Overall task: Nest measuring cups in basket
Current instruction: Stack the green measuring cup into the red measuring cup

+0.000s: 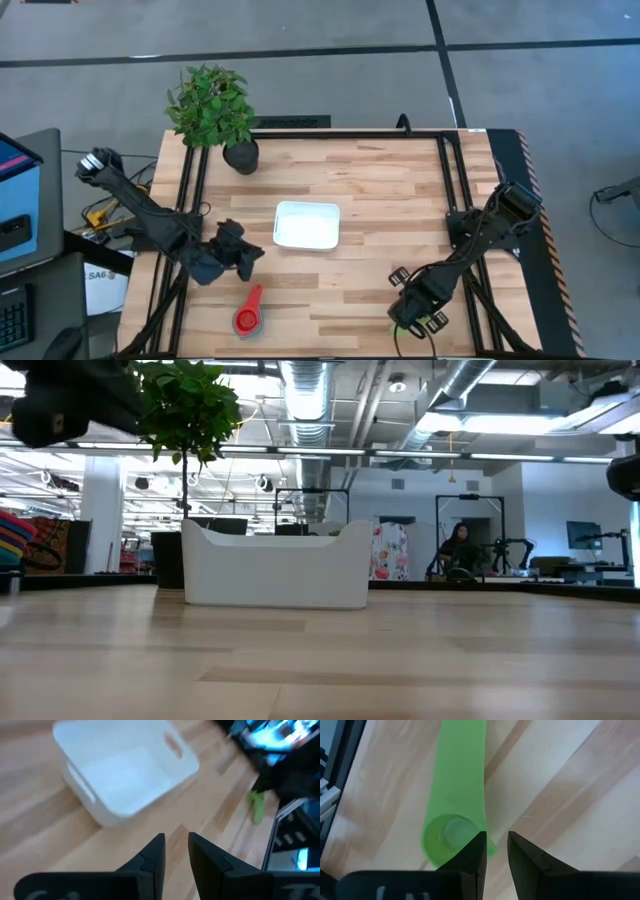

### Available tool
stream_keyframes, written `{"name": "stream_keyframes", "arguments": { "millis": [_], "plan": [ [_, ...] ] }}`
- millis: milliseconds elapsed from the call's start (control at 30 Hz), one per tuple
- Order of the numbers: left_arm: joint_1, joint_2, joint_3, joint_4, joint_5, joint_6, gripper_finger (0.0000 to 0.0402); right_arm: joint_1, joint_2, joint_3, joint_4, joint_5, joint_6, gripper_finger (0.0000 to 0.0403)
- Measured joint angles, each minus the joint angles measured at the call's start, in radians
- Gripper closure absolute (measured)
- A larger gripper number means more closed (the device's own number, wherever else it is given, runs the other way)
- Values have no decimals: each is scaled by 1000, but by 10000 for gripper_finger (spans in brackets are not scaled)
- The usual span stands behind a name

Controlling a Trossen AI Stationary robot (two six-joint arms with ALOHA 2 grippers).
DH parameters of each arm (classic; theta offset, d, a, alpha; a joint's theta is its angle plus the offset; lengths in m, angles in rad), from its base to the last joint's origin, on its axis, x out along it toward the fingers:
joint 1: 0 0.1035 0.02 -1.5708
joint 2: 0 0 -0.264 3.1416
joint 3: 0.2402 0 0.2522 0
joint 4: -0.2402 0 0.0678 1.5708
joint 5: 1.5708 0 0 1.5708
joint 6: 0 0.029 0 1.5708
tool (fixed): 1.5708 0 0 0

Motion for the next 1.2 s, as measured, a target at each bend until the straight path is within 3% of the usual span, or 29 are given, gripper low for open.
{"name": "stream_keyframes", "arguments": {
  "millis": [367,967,1200],
  "plan": [
    [0,-151,0,39,-172,170,331,5,0,-50,59,-7,56,302],
    [0,-153,0,28,-175,187,331,20,-3,-5,-8,-108,136,302],
    [0,-153,0,26,-175,187,331,41,1,-23,10,-29,173,302]
  ]
}}
